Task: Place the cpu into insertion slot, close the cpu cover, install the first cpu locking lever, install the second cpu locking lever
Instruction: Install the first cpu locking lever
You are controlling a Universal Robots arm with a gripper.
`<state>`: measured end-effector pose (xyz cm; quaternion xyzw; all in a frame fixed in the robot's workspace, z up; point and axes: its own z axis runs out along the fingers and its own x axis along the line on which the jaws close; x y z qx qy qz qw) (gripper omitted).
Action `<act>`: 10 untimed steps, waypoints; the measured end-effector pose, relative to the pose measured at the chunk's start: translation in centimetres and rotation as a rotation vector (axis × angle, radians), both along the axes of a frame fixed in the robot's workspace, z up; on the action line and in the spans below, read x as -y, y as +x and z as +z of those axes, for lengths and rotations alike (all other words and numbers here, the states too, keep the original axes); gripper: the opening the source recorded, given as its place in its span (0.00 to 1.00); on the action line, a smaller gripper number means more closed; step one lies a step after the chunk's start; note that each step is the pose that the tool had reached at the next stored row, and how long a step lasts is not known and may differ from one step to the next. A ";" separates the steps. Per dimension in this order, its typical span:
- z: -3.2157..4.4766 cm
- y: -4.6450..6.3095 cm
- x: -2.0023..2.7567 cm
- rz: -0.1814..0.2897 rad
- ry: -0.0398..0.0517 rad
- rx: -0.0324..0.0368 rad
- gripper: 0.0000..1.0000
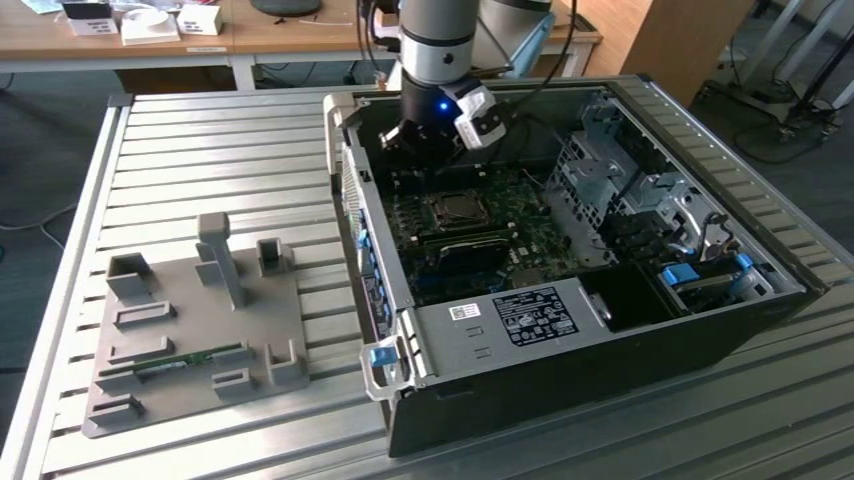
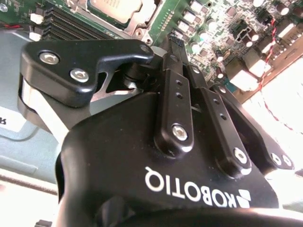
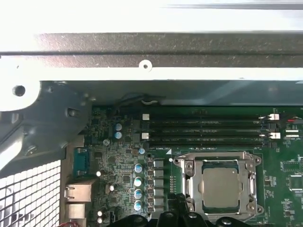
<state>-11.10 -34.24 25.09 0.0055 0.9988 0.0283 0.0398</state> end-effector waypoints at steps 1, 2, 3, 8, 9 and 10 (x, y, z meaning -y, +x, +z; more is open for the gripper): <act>0.13 0.0 0.00 0.000 0.0000 0.0000 0.11; 0.24 0.0 0.00 0.000 0.0001 0.0001 0.11; 0.36 0.0 0.00 0.000 0.0001 0.0001 0.11; 0.54 0.0 0.00 0.000 0.0002 0.0002 0.11; 0.54 0.0 0.00 0.000 0.0003 0.0002 0.11; 0.55 0.0 0.00 0.000 0.0001 0.0001 0.11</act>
